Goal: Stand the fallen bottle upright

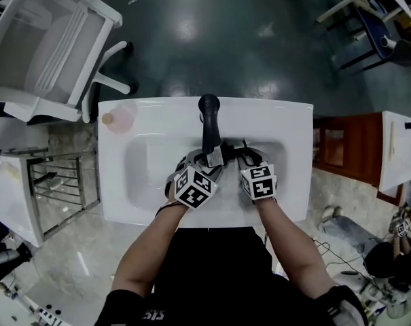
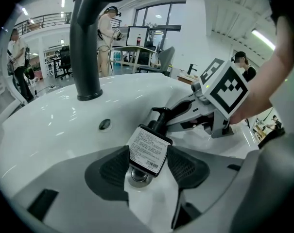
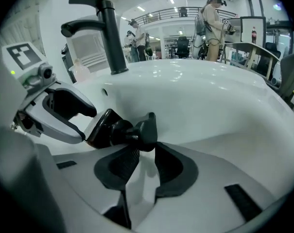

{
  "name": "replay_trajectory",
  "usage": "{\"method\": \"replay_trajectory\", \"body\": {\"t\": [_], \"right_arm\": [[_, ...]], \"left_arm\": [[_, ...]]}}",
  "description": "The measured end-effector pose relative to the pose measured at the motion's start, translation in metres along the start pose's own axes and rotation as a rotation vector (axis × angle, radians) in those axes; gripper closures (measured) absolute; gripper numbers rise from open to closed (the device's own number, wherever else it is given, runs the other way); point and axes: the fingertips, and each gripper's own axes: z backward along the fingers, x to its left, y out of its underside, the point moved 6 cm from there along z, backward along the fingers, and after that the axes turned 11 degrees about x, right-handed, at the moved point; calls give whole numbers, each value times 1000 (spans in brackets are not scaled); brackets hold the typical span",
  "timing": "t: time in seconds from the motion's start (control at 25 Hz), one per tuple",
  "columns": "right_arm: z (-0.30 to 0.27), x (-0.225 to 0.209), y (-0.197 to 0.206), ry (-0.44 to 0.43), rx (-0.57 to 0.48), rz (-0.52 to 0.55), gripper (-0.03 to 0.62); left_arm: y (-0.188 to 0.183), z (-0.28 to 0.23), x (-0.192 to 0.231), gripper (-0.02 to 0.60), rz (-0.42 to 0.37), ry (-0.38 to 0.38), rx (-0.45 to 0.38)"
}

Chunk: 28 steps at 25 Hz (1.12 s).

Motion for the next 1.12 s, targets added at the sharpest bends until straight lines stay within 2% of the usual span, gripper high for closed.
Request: {"method": "replay_trajectory", "body": {"t": [0.24, 0.68, 0.84, 1.12], "right_arm": [[18, 17, -16, -45, -48, 50, 505], [43, 67, -41, -165, -115, 178, 484], [47, 87, -42, -201, -102, 226, 470], [59, 118, -35, -242, -24, 263, 448]], "left_arm": [[12, 8, 10, 320, 37, 34, -1], [38, 15, 12, 285, 126, 43, -34], [50, 16, 13, 285, 164, 63, -33], [46, 41, 10, 287, 194, 64, -84]]}}
